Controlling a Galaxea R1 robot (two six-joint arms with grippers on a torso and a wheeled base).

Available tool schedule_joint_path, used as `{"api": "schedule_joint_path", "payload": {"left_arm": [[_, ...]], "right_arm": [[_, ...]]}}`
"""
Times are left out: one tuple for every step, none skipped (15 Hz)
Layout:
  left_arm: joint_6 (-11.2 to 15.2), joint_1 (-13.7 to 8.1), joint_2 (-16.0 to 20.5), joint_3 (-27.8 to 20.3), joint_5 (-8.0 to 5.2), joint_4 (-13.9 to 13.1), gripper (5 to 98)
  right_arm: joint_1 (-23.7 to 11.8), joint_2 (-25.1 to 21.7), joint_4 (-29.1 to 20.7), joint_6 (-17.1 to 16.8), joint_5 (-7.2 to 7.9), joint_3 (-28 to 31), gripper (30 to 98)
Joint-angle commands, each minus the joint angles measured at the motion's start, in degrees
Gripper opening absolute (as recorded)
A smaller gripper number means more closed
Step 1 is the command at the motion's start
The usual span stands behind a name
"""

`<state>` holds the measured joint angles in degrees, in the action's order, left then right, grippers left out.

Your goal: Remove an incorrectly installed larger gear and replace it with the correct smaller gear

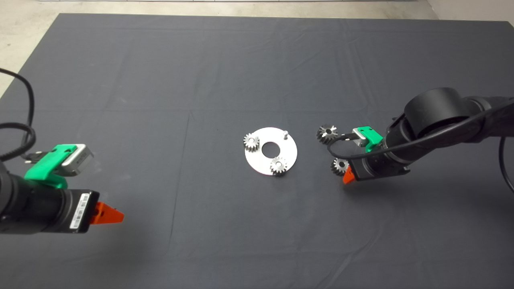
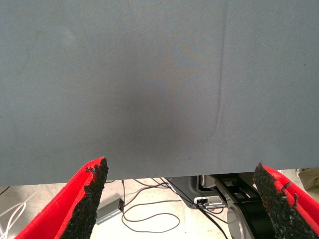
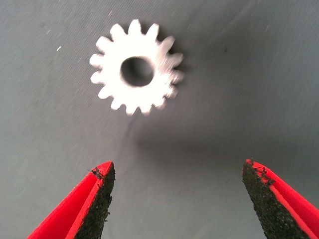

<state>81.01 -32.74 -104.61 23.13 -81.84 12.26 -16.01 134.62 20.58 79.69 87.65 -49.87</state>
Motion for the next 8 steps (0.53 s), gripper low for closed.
{"api": "schedule_joint_path", "payload": {"left_arm": [[0.2, -0.5, 0.1, -0.8, -0.17, -0.3, 74.4], [0.2, -0.5, 0.1, -0.7, -0.25, -0.3, 74.4], [0.2, -0.5, 0.0, -0.7, -0.25, -0.3, 74.4], [0.2, -0.5, 0.0, -0.6, -0.17, -0.3, 74.4], [0.2, -0.5, 0.0, -0.5, -0.17, -0.3, 74.4], [0.2, -0.5, 0.1, -0.4, -0.25, -0.3, 74.4], [0.2, -0.5, 0.1, -0.5, -0.25, -0.3, 74.4], [0.2, -0.5, 0.1, -0.5, -0.25, -0.3, 74.4]], "right_arm": [[-0.3, 0.9, 3.9, -2.4, 5.25, -2.0, 68.1], [-0.3, 0.9, 4.1, -2.4, 5.25, -2.0, 68.1], [-0.3, 1.2, 4.1, -2.4, 5.25, -2.0, 68.1], [-0.3, 2.0, 4.1, -2.3, 5.16, -2.1, 68.1], [-0.3, 2.4, 4.2, -2.3, 5.16, -2.2, 68.1], [-0.2, 3.1, 4.2, -2.3, 5.07, -2.6, 68.1], [0.0, 3.7, 4.5, -2.3, 4.99, -3.0, 68.1], [0.2, 4.3, 5.1, -2.3, 4.99, -3.1, 68.1]]}}
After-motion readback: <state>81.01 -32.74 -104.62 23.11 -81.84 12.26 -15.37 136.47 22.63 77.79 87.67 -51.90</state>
